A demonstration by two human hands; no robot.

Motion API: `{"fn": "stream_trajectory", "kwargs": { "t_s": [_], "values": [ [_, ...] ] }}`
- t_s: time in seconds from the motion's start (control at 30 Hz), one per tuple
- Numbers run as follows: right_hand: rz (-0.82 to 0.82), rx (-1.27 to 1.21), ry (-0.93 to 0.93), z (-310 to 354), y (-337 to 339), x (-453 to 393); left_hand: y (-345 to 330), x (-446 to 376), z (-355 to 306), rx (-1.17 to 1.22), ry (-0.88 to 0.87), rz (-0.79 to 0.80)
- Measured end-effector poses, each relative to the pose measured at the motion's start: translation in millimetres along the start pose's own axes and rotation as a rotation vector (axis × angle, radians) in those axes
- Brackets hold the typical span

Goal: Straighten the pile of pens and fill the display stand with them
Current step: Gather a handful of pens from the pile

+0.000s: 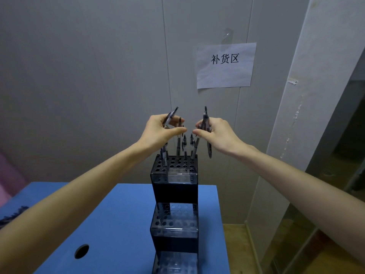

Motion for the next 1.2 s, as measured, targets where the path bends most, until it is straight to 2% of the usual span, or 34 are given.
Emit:
{"fn": "stream_trajectory", "kwargs": {
  "t_s": [0.2, 0.37, 0.63, 0.77, 0.93, 1.2],
  "values": [
    [0.020, 0.055, 0.046, 6, -1, -3, 5, 0, 9, 0.022, 0.029, -0.075],
    [0.101, 0.104, 0.066, 10, -10, -4, 5, -4, 10, 0.004, 0.065, -0.048],
    [0.080, 0.186, 0.113, 14, -12, 2, 0, -6, 25, -0.034, 0.142, 0.012],
    [0.064, 0.262, 0.151, 17, -17, 7, 0, -11, 20, -0.139, 0.111, 0.046],
    [0.049, 0.212, 0.170, 20, -20, 12, -15, -7, 16, -0.393, 0.054, 0.170],
    [0.070, 0.177, 0.169, 20, -35, 19, -18, 4, 8, -0.563, -0.038, 0.121]
  ]
}}
Point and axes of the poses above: each hand's wrist, its own x-axis away from the middle knuckle, its own y-axis out of the back of the hand, z = x × y, the point moved 9 cm from there along -x, towards the middle knuckle, and after that the axes turned 12 degrees about x, right-handed, at the moved point
